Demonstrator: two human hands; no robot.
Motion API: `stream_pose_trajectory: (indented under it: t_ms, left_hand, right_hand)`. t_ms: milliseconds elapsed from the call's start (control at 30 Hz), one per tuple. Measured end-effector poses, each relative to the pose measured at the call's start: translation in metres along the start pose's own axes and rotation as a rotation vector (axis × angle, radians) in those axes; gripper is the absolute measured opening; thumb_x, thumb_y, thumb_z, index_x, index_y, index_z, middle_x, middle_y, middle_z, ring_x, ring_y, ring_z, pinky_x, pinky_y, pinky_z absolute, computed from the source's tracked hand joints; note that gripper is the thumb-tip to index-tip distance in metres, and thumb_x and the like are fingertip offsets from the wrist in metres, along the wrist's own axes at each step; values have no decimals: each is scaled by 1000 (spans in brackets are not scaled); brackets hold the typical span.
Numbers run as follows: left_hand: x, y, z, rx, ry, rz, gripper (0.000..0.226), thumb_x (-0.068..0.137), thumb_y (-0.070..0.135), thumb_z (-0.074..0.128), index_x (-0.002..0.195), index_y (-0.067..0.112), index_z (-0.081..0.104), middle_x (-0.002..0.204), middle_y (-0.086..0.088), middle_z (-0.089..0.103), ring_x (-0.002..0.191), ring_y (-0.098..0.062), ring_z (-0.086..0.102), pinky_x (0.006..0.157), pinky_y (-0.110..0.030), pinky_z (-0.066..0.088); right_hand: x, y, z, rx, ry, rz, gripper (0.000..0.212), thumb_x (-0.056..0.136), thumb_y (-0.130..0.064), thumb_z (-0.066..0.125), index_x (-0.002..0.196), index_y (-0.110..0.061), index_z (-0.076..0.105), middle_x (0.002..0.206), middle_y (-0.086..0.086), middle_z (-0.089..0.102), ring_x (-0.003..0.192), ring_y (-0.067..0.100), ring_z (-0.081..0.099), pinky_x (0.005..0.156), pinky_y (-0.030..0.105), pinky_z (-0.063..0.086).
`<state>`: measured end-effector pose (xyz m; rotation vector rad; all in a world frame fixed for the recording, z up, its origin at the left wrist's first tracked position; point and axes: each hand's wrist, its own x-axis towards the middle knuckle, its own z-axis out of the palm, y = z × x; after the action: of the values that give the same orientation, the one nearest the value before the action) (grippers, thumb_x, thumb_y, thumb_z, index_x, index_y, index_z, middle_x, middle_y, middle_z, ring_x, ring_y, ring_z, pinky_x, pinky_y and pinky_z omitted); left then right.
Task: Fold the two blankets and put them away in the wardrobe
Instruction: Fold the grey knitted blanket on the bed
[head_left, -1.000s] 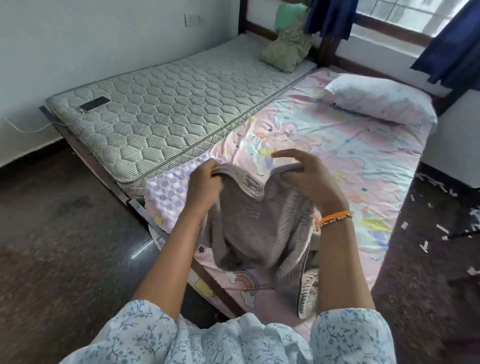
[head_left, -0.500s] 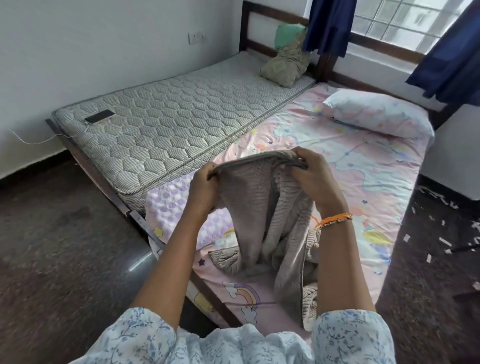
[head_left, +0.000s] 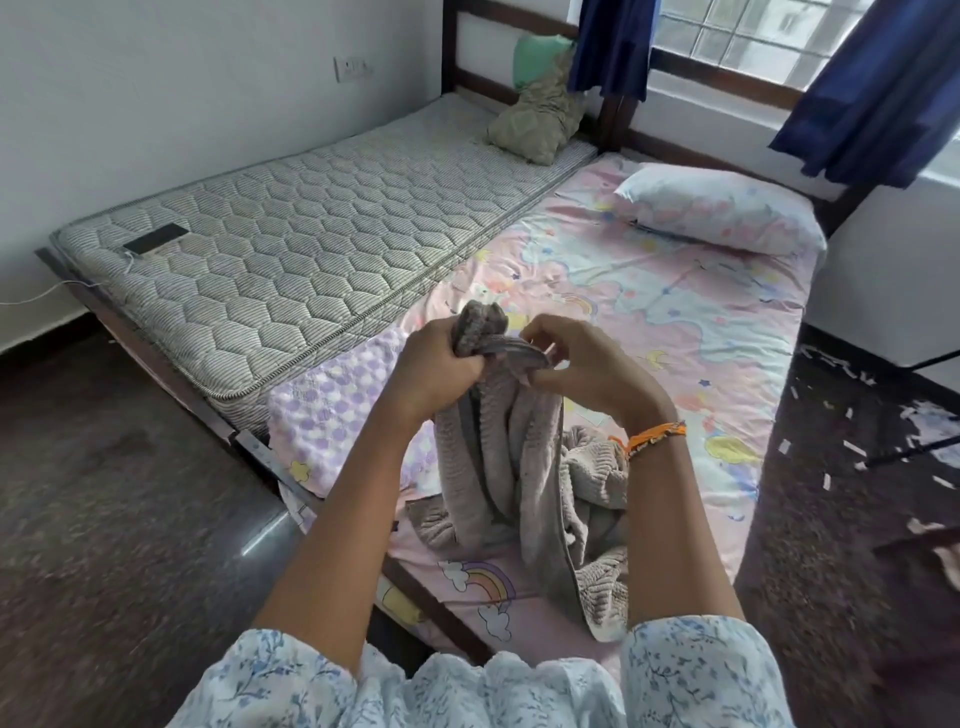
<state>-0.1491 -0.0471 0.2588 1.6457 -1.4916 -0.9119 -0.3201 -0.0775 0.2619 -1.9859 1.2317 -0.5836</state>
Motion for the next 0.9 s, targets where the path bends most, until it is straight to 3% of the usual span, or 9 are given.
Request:
stream_pose_trajectory:
  t_ms: [100, 167, 333, 467, 533, 600, 700, 833, 900]
  left_hand:
    - [1, 11, -3, -15, 90, 42, 8, 78, 5, 59, 79, 12, 64, 71, -9, 60, 73, -25, 54, 66, -30, 39]
    - [2, 16, -9, -103, 186, 36, 11, 75, 4, 55, 73, 14, 60, 63, -3, 56, 70, -24, 52, 64, -27, 38]
    - [15, 3, -21, -188, 339, -45, 27, 72, 9, 58, 99, 7, 64, 94, -17, 69, 90, -32, 64, 81, -42, 52]
    - [12, -6, -10, -221, 91, -12, 61, 68, 5, 78, 121, 15, 49, 98, 3, 60, 86, -13, 58, 75, -20, 48]
    - [6, -5, 2, -202, -162, 26, 73, 67, 4, 79, 128, 21, 44, 99, 10, 56, 90, -9, 56, 71, -14, 46]
    - [4, -8, 15, -104, -352, 12, 64, 68, 7, 79, 123, 20, 51, 103, 4, 59, 98, -14, 58, 73, -18, 46]
    - [3, -10, 20, 73, -252, -5, 19, 77, 11, 67, 96, 15, 67, 90, -9, 68, 91, -25, 62, 72, -31, 45]
    - [8, -8, 9, 101, -83, -28, 25, 78, 5, 48, 95, 9, 67, 89, -13, 65, 89, -29, 60, 79, -37, 48]
    - [14, -7, 0, -31, 39, -61, 24, 73, 9, 50, 90, 8, 67, 84, -10, 63, 85, -28, 60, 79, -39, 50]
  right_hand:
    - [4, 16, 14, -133, 91, 74, 11, 68, 3, 61, 68, -5, 53, 68, 8, 53, 65, 20, 44, 54, 30, 25]
    - [5, 41, 28, -191, 184, 213, 27, 68, 7, 56, 56, -13, 42, 75, 19, 52, 75, 24, 51, 54, 34, 16]
    - [-22, 100, 43, -84, 340, 595, 15, 76, -26, 58, 68, -16, 51, 93, 22, 64, 92, 36, 60, 67, 34, 37]
    - [-16, 71, 27, 38, 252, 386, 24, 70, -16, 61, 53, -17, 44, 57, 1, 44, 62, 13, 43, 54, 31, 29]
    - [-10, 42, 20, 110, 173, 218, 22, 70, -9, 66, 54, -13, 50, 57, -1, 41, 56, 6, 37, 54, 29, 29]
    - [-7, 18, 16, 182, 123, 103, 8, 71, -3, 65, 66, -1, 59, 62, 5, 47, 60, 7, 42, 55, 26, 32]
    - [-7, 7, 12, 232, 76, 55, 11, 69, 1, 61, 75, -7, 65, 67, 2, 56, 59, 4, 47, 55, 17, 36]
    - [-1, 43, 25, -37, 92, 159, 24, 70, 6, 57, 70, -18, 57, 74, 5, 58, 54, 0, 48, 51, 25, 33]
    - [-3, 79, 39, -160, 152, 299, 33, 70, 5, 56, 57, -22, 46, 72, 8, 56, 67, 18, 51, 55, 28, 28]
